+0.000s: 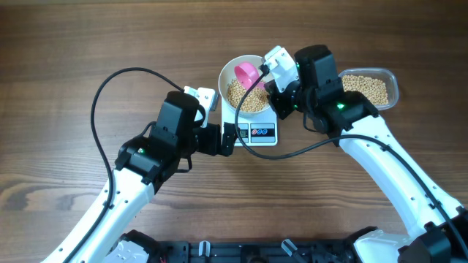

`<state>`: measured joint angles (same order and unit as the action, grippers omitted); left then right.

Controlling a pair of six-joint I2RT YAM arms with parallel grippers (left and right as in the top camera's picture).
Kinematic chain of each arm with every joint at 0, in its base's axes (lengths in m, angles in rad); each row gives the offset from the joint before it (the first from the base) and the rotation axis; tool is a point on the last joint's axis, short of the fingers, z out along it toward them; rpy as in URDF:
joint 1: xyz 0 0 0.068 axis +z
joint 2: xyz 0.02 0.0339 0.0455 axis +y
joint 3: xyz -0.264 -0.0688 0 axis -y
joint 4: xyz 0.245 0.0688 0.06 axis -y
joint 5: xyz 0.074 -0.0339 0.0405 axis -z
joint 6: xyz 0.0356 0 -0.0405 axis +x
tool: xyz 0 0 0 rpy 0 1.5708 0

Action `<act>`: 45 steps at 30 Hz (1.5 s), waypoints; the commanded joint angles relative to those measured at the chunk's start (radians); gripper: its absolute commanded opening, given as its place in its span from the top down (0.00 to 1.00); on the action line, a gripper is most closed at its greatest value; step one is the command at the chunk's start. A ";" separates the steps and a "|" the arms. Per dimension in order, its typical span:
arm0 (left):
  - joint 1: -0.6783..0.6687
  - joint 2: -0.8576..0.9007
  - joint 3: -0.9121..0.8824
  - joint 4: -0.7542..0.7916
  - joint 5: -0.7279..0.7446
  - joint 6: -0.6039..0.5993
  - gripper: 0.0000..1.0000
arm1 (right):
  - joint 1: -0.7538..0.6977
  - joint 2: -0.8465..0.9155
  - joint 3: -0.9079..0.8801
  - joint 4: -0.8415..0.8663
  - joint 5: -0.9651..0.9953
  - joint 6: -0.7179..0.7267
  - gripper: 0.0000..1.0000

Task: Scoop item into bowl and weigh 150g on scale
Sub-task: 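Tip the scoop with the right gripper to pour soybeans into the bowl, then return the empty scoop with the right gripper to the soybean tub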

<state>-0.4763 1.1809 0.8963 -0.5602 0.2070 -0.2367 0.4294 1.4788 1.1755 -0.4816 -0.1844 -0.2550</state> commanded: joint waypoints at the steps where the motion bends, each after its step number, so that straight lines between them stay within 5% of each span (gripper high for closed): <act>1: -0.005 -0.008 0.000 0.003 -0.010 0.020 0.00 | 0.010 -0.024 0.019 0.013 0.202 -0.111 0.96; 5: -0.005 -0.008 0.000 0.003 -0.010 0.020 0.00 | 0.013 -0.029 0.019 0.039 0.264 -0.105 0.96; 7: -0.005 -0.008 0.000 0.003 -0.010 0.020 0.00 | 0.011 -0.038 0.019 0.067 0.270 0.032 0.96; 10: -0.005 -0.008 0.000 0.003 -0.010 0.020 0.00 | 0.010 -0.062 0.019 0.077 -0.031 0.085 0.96; 17: -0.005 -0.008 0.000 0.003 -0.010 0.020 0.00 | -0.169 -0.185 0.020 0.077 -0.134 0.284 0.96; 28: -0.005 -0.008 0.000 0.003 -0.010 0.020 0.00 | -0.660 -0.232 0.012 -0.247 -0.125 0.171 0.96; 31: -0.005 -0.008 0.000 0.003 -0.010 0.020 0.00 | -0.672 -0.222 0.010 -0.249 0.055 0.164 0.96; 45: -0.005 -0.008 0.000 0.003 -0.010 0.020 0.00 | -0.612 -0.056 0.010 -0.275 0.326 0.021 0.96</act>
<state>-0.4763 1.1809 0.8963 -0.5598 0.2066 -0.2367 -0.2253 1.3952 1.1793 -0.7624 0.0132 -0.1947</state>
